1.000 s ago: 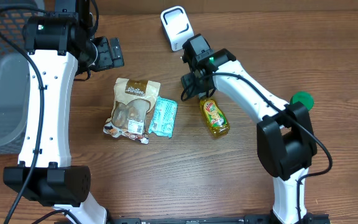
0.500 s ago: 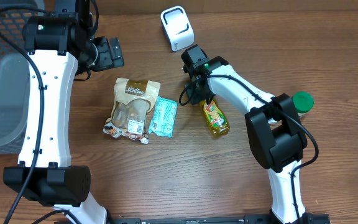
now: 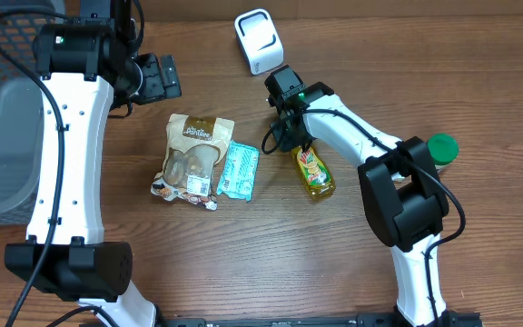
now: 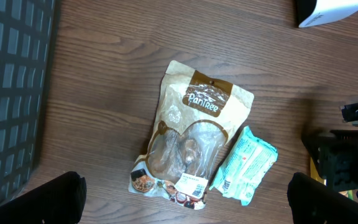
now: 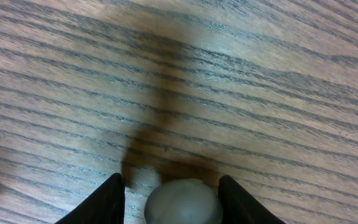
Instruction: Scan the item barcode
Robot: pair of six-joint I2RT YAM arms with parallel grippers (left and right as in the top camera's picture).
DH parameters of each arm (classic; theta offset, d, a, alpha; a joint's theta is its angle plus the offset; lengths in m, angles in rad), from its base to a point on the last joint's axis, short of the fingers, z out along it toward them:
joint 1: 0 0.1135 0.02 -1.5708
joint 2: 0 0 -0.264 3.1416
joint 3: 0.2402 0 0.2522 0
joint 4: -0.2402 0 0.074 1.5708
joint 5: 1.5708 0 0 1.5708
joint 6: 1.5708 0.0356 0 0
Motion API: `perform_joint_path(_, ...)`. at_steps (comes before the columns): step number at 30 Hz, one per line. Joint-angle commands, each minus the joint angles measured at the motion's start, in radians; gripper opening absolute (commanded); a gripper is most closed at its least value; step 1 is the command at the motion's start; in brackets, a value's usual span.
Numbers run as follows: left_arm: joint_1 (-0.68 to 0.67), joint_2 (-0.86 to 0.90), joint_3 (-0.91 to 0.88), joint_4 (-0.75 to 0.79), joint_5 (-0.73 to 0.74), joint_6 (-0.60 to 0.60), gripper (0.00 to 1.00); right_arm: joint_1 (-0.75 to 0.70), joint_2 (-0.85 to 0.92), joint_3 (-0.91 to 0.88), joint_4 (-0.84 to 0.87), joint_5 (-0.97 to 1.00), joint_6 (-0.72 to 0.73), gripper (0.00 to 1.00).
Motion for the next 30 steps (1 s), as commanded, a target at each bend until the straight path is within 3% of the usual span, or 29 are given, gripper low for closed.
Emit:
perform_joint_path(1,-0.006,0.002,0.015,0.004,0.005,0.011,1.00,0.004,0.009,0.003,-0.003,0.008,-0.002,0.46)
perform_joint_path(10,-0.006,0.002,0.015,0.004,0.005,0.011,1.00,0.004,0.009,0.024,-0.007,0.030,-0.002,0.50)
perform_joint_path(19,-0.006,0.002,0.015,0.004,0.005,0.011,1.00,0.004,0.009,0.024,-0.008,0.041,-0.001,0.43)
perform_joint_path(25,-0.006,0.002,0.015,0.004,0.005,0.011,0.99,0.004,0.008,0.024,-0.019,0.041,0.007,0.32)
perform_joint_path(30,-0.006,0.002,0.015,0.004,0.005,0.011,1.00,0.005,0.008,0.024,-0.014,0.041,0.006,0.33)
